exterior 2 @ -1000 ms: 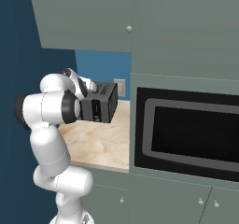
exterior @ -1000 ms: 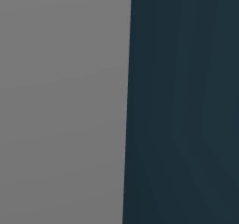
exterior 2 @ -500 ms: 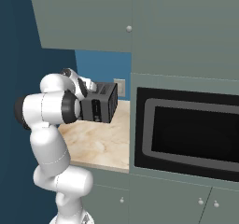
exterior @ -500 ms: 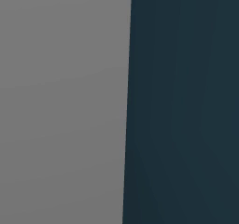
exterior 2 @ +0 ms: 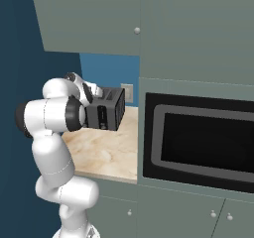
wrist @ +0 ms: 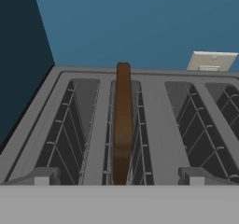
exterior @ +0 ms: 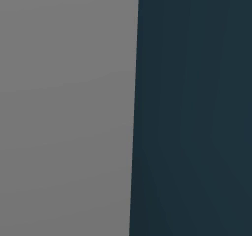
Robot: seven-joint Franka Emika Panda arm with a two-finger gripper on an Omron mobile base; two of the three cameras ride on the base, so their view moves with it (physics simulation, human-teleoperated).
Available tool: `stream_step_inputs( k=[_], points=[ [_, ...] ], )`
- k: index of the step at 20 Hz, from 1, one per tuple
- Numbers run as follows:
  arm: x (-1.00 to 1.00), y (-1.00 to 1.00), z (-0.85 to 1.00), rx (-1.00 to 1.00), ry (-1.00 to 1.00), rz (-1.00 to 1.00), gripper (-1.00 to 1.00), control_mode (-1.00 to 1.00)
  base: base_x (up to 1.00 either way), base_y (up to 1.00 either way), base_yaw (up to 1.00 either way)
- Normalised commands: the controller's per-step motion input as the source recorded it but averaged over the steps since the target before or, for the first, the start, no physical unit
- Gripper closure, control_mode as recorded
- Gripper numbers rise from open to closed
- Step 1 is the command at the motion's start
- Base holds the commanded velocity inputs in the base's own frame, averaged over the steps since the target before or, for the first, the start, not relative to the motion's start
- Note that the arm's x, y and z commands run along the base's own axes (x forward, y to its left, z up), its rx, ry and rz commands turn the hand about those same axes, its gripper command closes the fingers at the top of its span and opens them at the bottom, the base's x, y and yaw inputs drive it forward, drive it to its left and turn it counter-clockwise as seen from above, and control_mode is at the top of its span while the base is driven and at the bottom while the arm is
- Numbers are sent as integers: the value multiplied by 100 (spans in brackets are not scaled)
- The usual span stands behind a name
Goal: Start the toaster. Once the lever pops up, take the bread to the plate on the dining counter.
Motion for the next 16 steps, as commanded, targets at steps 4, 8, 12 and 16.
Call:
stream_step_inputs(
  k=[4, 8, 12, 16],
  points=[
    [0, 0, 0, 0, 0, 0, -100, -100, 0, 0, 0],
    [0, 0, 0, 0, 0, 0, -100, -100, 0, 0, 0],
    [0, 0, 0, 0, 0, 0, -100, -100, 0, 0, 0],
    [5, 0, 0, 0, 0, 0, -100, -100, 0, 0, 0]
  ],
)
